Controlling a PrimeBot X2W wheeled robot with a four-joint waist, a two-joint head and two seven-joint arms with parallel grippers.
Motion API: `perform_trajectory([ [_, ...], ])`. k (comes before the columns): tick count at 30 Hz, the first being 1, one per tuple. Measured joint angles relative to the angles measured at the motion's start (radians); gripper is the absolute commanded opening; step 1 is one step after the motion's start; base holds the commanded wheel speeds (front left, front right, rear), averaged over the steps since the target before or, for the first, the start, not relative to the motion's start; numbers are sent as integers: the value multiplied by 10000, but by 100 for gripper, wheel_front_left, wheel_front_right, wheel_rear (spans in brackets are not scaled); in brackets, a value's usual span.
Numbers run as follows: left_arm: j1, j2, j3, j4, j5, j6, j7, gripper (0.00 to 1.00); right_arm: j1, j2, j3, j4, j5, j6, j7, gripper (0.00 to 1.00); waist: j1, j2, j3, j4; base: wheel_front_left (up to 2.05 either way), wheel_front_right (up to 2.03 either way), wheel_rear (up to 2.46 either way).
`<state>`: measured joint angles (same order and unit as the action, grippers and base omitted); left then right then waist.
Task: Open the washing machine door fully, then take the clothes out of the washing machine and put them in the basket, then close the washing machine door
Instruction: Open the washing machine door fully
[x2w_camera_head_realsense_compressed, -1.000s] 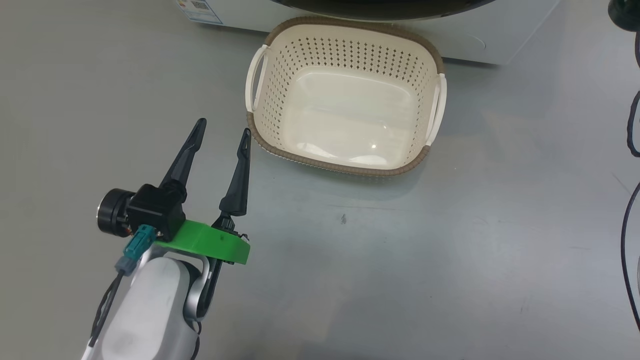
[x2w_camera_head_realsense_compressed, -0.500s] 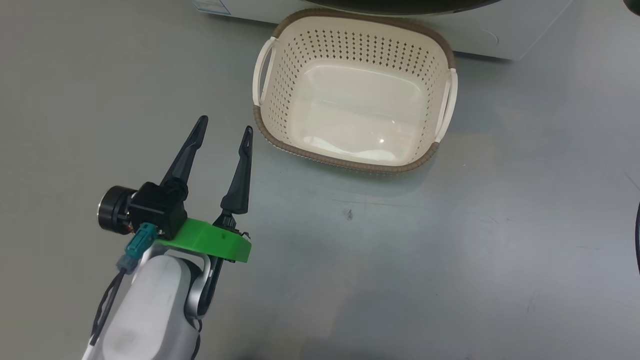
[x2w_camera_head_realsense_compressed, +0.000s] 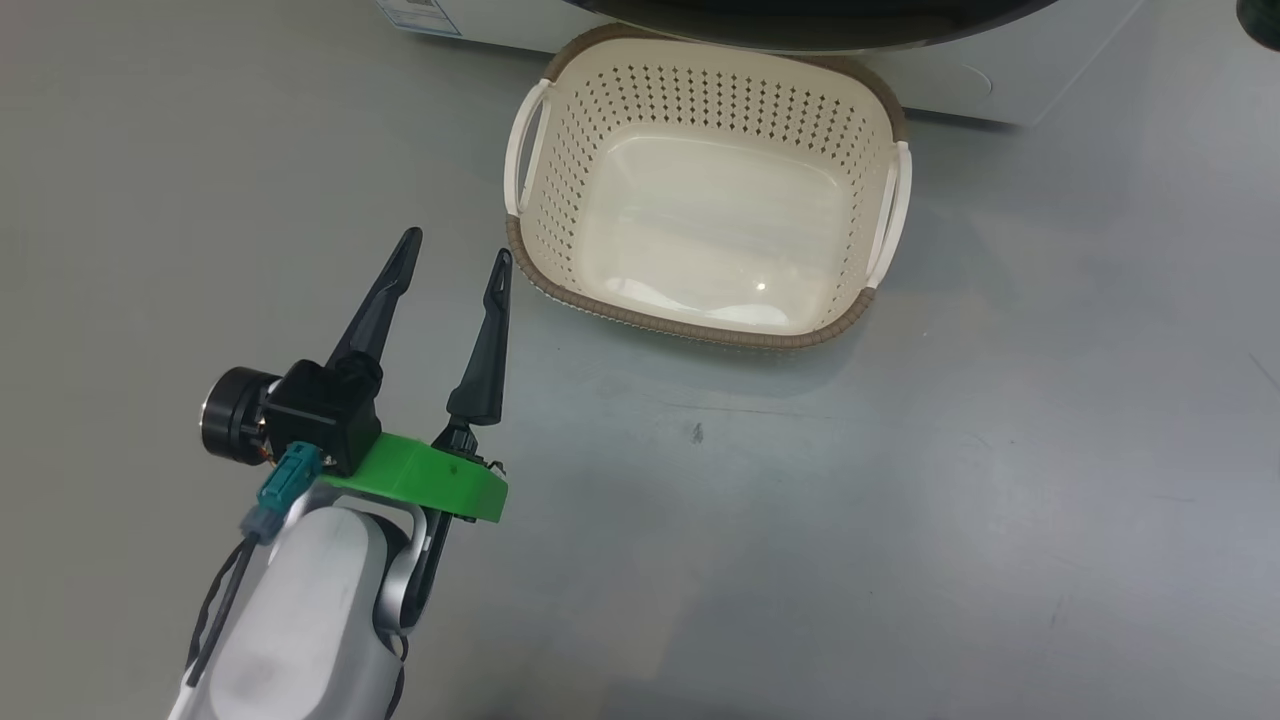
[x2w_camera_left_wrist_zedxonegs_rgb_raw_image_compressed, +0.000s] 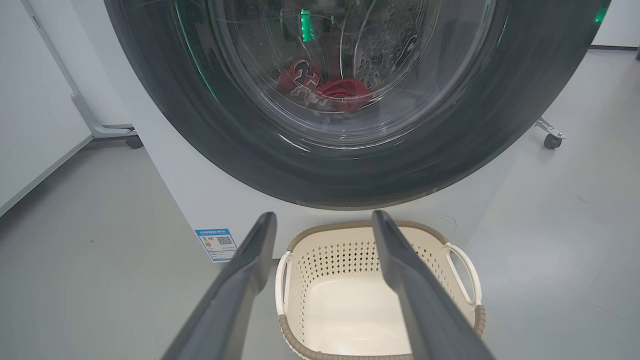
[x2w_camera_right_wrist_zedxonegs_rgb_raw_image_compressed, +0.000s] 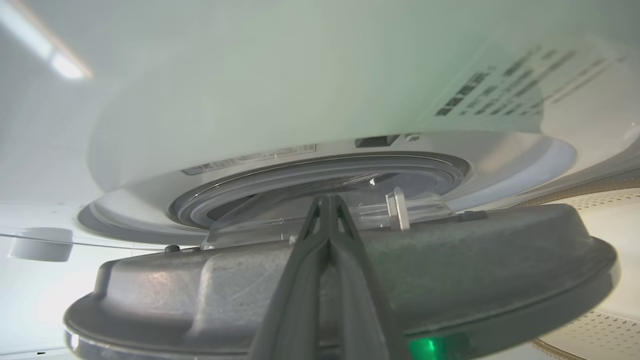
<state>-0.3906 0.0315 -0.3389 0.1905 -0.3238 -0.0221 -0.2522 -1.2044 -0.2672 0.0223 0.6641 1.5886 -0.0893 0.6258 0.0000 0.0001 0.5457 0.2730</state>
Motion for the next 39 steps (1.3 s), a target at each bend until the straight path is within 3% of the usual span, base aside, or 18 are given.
perform_trajectory([
  [14,4,-4,-8,-6,0,178,0,100,655,-63,472,215,23,612,1001,0,0,0,-375,-158,0,0,0],
  [30,342,-4,-17,253,-92,186,0,100,2087,541,903,199,343,1313,2094,0,0,0,-1259,-329,0,0,0],
  [39,660,-2,-134,384,-146,186,0,100,2821,1043,1287,73,481,1494,2554,0,0,0,-1912,-297,0,0,0],
])
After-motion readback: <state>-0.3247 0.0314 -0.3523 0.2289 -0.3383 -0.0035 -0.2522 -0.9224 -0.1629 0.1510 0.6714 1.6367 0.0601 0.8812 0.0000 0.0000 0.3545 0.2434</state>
